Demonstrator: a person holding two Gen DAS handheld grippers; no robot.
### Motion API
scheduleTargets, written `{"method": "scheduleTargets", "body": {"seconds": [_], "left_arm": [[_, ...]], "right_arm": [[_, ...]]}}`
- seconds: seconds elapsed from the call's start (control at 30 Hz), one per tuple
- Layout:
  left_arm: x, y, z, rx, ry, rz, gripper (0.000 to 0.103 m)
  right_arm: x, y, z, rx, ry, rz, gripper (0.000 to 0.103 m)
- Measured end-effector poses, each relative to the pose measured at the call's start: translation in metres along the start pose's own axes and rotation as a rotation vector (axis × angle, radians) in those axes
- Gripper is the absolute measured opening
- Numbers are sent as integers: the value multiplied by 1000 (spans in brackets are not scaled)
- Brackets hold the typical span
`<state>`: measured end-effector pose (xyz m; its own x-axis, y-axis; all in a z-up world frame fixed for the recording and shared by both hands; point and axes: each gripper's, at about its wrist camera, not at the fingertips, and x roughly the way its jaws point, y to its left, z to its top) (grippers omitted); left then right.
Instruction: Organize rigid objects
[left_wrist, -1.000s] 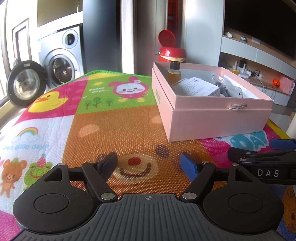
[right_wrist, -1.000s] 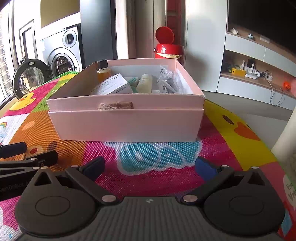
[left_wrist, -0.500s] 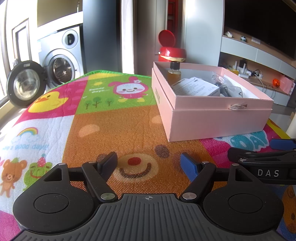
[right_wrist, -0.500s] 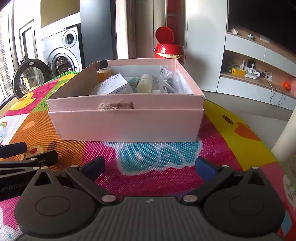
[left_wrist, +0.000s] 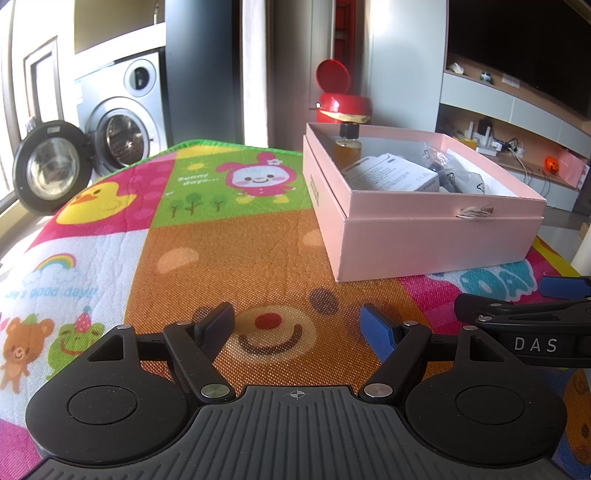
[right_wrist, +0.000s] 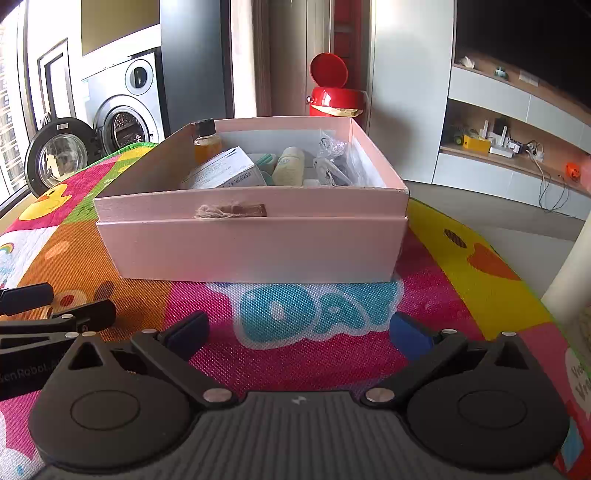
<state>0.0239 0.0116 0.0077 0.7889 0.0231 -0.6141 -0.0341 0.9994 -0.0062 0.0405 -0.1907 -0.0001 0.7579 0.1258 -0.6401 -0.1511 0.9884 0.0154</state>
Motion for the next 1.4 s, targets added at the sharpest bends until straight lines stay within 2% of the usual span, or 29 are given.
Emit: {"method": "scheduleTargets", "body": {"seconds": [1.4], "left_arm": [[3,-1,2,-4,6,-4,82]], "right_arm": [[1,2,0,4,-1,3,103]]}}
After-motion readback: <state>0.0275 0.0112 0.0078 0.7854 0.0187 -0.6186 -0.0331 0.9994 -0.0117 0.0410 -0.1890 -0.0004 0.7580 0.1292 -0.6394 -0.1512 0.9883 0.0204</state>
